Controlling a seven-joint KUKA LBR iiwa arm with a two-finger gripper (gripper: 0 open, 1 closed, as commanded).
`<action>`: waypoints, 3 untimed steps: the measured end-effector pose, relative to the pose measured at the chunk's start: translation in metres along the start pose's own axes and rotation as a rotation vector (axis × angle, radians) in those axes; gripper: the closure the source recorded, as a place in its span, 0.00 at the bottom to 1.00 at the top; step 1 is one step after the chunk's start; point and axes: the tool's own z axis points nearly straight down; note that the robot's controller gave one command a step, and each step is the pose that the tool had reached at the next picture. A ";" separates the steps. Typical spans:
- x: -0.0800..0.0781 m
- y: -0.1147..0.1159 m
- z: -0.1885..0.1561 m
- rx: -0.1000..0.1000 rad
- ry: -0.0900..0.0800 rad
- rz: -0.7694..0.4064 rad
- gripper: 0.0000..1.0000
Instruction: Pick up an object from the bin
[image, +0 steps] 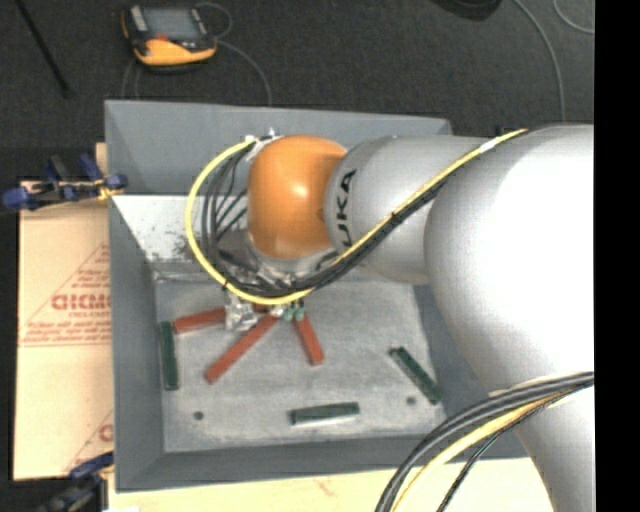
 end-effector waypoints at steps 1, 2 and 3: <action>-0.004 0.000 -0.039 0.000 0.009 0.005 1.00; -0.010 0.004 -0.085 0.000 0.000 0.004 0.00; -0.011 0.005 -0.075 0.000 0.000 0.003 0.00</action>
Offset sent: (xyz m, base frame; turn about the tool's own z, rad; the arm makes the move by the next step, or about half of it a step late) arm 0.0117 0.0147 0.0327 0.0039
